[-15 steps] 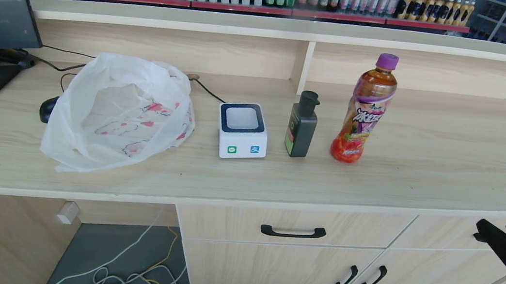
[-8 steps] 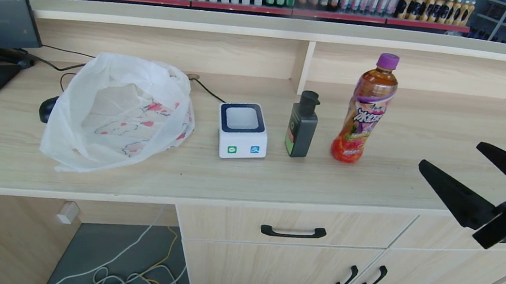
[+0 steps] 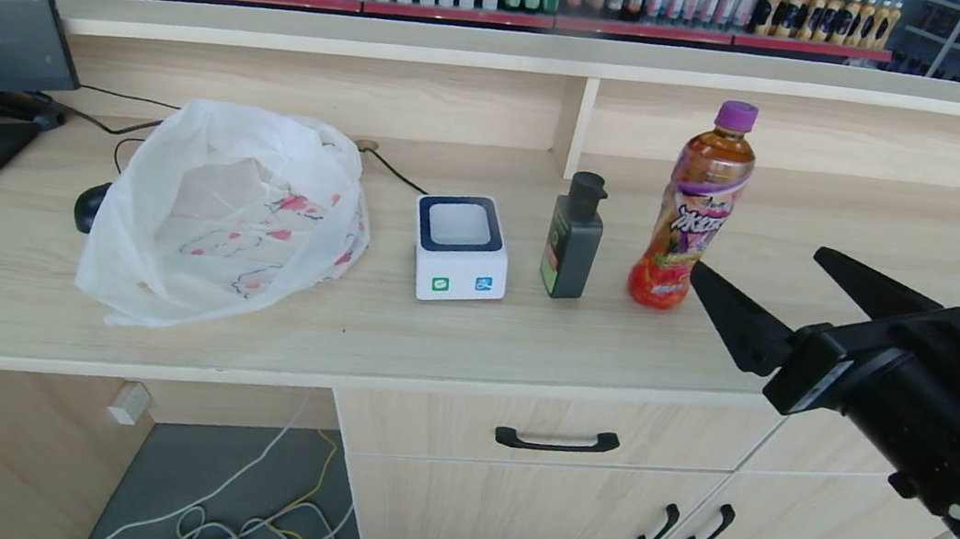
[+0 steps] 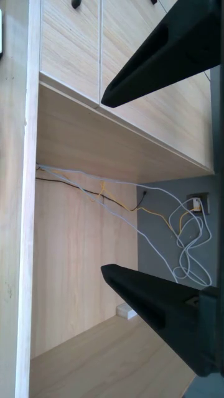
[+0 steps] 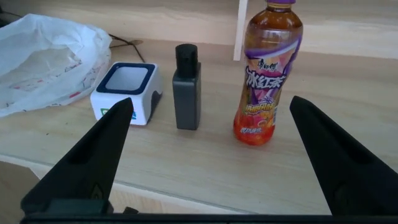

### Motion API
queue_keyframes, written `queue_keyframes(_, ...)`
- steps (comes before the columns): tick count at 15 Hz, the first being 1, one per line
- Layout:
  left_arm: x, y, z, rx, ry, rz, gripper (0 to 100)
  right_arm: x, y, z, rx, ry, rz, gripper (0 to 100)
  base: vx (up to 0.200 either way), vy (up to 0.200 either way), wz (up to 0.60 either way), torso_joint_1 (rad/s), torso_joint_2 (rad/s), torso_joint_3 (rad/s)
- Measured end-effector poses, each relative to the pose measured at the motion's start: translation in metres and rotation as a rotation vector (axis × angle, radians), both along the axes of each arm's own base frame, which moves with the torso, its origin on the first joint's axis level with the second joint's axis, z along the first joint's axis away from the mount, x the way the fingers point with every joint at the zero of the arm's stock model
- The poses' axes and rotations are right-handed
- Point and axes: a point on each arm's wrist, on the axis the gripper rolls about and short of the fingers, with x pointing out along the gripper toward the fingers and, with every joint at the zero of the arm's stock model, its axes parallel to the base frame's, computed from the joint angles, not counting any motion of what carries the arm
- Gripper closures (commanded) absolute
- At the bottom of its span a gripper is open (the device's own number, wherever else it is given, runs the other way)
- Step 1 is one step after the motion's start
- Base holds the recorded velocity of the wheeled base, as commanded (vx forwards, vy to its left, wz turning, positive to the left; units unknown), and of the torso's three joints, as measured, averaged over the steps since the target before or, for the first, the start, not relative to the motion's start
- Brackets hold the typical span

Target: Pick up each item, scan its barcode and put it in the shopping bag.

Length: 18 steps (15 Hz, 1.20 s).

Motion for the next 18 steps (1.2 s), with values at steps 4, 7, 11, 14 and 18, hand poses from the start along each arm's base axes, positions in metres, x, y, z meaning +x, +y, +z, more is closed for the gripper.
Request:
queue_keyframes(4,0.000,0.000,0.000,0.000,0.000,0.000,0,0.012,0.014,-0.010,-0.035,0.015,-0.040,0,0.000,0.000,0.00,0.000,0.00,0.000)
queue_keyframes(7,0.000,0.000,0.000,0.000,0.000,0.000,0,0.019,0.021,-0.017,-0.061,0.033,-0.039,0,0.000,0.000,0.00,0.000,0.00,0.000)
queue_keyframes(11,0.000,0.000,0.000,0.000,0.000,0.000,0,0.032,0.032,-0.021,-0.064,0.036,-0.039,0,0.000,0.000,0.00,0.000,0.00,0.000)
queue_keyframes(14,0.000,0.000,0.000,0.000,0.000,0.000,0,0.044,0.041,-0.024,-0.029,-0.006,-0.042,0,0.000,0.000,0.00,0.000,0.00,0.000)
queue_keyframes(18,0.000,0.000,0.000,0.000,0.000,0.000,0,0.058,0.052,-0.038,-0.027,-0.005,-0.054,0,0.000,0.000,0.00,0.000,0.00,0.000)
